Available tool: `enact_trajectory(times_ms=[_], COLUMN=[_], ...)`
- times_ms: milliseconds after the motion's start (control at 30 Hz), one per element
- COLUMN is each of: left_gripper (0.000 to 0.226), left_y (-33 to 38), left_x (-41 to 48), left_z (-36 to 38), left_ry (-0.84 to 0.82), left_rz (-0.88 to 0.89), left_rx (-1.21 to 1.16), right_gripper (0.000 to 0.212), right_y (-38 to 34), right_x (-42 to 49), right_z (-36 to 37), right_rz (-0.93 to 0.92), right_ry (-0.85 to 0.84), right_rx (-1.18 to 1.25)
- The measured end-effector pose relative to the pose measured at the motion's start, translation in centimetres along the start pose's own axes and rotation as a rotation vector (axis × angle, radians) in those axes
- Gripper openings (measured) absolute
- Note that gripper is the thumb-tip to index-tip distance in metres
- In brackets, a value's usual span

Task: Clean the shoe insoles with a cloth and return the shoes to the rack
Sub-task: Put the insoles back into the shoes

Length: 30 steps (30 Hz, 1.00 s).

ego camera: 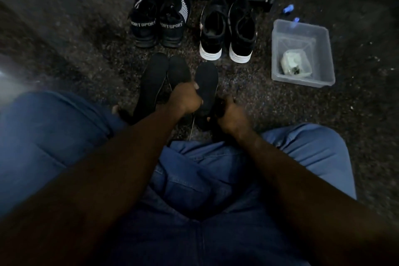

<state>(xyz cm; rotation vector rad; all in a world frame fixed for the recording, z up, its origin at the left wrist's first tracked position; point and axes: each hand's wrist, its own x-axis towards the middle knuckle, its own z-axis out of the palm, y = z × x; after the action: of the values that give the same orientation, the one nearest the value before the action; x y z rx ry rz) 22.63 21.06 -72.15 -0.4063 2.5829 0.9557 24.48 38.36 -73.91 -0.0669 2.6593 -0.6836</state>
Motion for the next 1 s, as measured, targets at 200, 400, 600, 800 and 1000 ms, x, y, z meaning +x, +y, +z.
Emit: enact_trajectory(times_ms=[200, 400, 600, 800, 1000], left_gripper=[0.062, 0.069, 0.057, 0.009, 0.012], left_y=[-0.4, -0.3, 0.3, 0.3, 0.4], left_x=[0.9, 1.5, 0.7, 0.7, 0.9], left_z=[1.3, 2.1, 1.9, 1.7, 1.0], left_ry=[-0.036, -0.011, -0.033, 0.022, 0.057], left_rz=[-0.125, -0.226, -0.248, -0.158, -0.168], left_rx=[-0.264, -0.554, -0.667, -0.61, -0.719], right_gripper=[0.063, 0.052, 0.038, 0.036, 0.026], right_y=[-0.5, -0.3, -0.3, -0.3, -0.3], right_x=[-0.3, -0.5, -0.6, -0.7, -0.5], right_z=[0.6, 0.3, -0.1, -0.3, -0.5], right_rz=[-0.079, 0.002, 0.019, 0.031, 0.05], right_ry=[-0.032, 0.0, 0.031, 0.039, 0.051], right_rx=[-0.132, -0.065, 0.0, 0.128, 0.282])
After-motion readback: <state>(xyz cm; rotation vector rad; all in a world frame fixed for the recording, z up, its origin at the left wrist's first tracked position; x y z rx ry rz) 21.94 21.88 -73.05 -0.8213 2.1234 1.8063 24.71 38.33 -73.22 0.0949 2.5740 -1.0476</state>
